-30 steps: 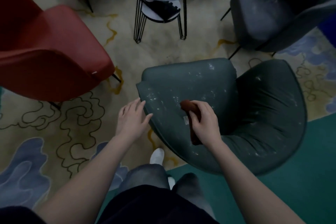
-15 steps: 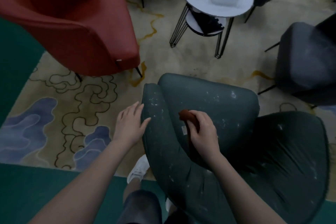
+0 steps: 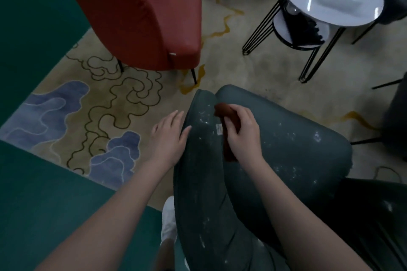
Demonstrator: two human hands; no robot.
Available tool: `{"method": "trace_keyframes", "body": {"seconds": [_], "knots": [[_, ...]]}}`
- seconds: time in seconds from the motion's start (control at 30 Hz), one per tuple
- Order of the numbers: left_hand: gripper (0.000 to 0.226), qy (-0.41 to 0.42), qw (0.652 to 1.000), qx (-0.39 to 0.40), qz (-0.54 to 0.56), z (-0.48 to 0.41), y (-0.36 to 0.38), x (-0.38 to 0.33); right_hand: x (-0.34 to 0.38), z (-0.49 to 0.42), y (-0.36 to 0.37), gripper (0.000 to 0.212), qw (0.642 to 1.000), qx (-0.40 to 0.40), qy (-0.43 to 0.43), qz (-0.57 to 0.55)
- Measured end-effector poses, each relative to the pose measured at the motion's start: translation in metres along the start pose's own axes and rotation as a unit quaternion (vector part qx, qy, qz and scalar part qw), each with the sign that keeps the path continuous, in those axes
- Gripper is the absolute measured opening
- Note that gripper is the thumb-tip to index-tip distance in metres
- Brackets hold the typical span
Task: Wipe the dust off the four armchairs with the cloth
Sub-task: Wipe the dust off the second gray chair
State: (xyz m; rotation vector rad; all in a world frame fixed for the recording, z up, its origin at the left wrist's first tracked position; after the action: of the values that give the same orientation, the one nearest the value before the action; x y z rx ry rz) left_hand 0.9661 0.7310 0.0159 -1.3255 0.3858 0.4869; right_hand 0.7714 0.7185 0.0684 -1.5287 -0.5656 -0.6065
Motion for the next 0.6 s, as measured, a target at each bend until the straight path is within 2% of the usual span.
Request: {"method": "trace_keyframes", "body": {"seconds": [0.13, 0.3, 0.4, 0.6], "knots": [[0.053, 0.025, 0.997, -0.032, 0.061, -0.014, 0.016, 0.007, -0.010, -0.045, 0.031, 0.029, 1.000, 0.001, -0.009, 0.007], [0.038, 0.047, 0.975, -0.065, 0.206, -0.017, 0.021, 0.009, -0.020, -0.075, 0.075, 0.030, 0.999, 0.033, -0.028, -0.004], [0.034, 0.040, 0.961, -0.072, 0.263, -0.016, 0.027, 0.014, -0.025, -0.071, 0.084, 0.028, 0.998, 0.028, -0.016, -0.048], [0.040, 0.039, 0.951, -0.097, 0.291, -0.015, 0.034, 0.017, -0.027, -0.030, 0.084, 0.028, 0.994, 0.010, -0.097, -0.057]]}}
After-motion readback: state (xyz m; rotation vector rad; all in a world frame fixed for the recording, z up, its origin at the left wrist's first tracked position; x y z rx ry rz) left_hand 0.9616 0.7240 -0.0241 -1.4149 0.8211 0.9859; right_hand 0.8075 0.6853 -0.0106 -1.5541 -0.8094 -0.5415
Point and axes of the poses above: each hand's wrist, its own z-axis away from the middle knuckle, its own y-axis out of the palm, x = y × z, the point moved 6 cm from there along -z, towards the middle knuckle, and after that the axes turned 8 degrees about z, right-handed, at the moved point
